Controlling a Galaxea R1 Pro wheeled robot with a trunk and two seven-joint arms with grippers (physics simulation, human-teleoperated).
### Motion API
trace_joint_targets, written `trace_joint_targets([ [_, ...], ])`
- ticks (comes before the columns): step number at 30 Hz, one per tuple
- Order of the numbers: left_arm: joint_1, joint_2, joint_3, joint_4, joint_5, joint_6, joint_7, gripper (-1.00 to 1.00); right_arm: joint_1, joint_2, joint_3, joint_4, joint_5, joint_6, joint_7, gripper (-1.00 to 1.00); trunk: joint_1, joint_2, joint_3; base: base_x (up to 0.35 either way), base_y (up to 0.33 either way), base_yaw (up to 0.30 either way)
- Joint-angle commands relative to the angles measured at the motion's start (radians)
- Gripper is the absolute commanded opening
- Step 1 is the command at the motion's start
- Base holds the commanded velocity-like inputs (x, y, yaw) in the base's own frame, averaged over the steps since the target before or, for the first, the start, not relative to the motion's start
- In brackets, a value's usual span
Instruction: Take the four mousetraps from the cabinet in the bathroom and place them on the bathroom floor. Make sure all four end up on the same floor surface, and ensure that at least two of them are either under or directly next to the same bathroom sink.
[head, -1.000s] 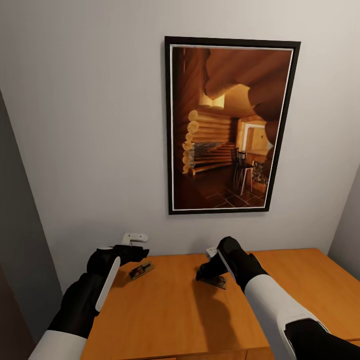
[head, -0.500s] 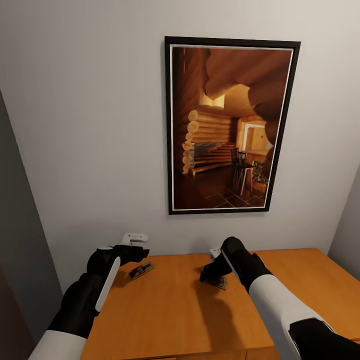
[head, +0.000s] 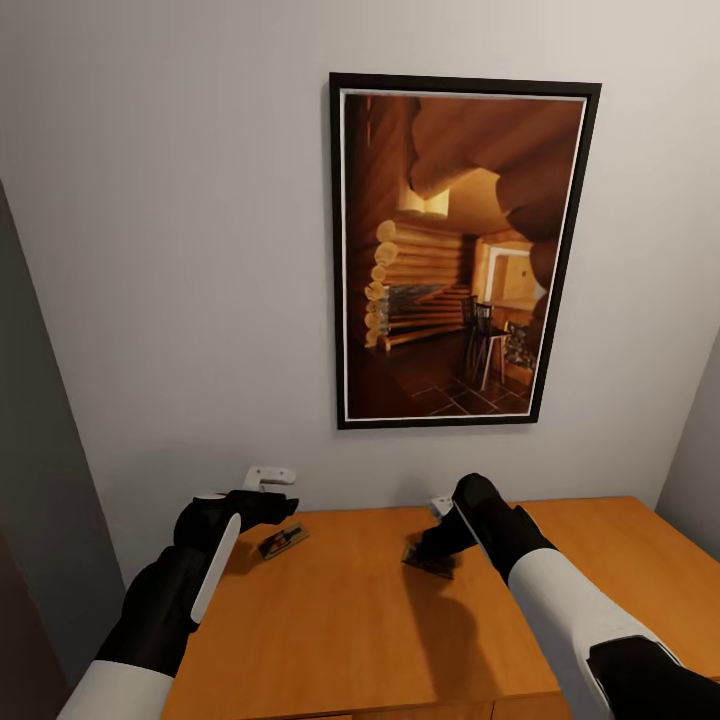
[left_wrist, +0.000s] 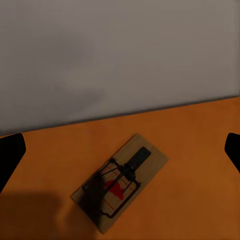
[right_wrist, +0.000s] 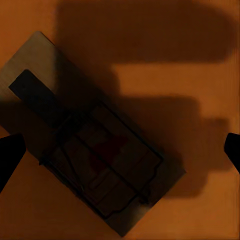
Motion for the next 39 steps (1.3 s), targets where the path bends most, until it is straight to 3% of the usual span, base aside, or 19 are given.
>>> trace_joint_targets([
  [1,-0.001,0.0,0.001,-0.001,0.004,0.005,0.001,1.0,0.0,0.0,0.002,-0.001,0.029,0.002,0.008,1.0,0.0,-0.001,-0.002,0.0,0.0,0.0],
  [39,-0.001,0.001,-0.001,-0.001,0.004,0.005,0.001,1.0,0.0,0.013,0.001,-0.001,0.031,0.002,0.013,1.0,0.0,-0.001,-0.002,0.0,0.0,0.0],
])
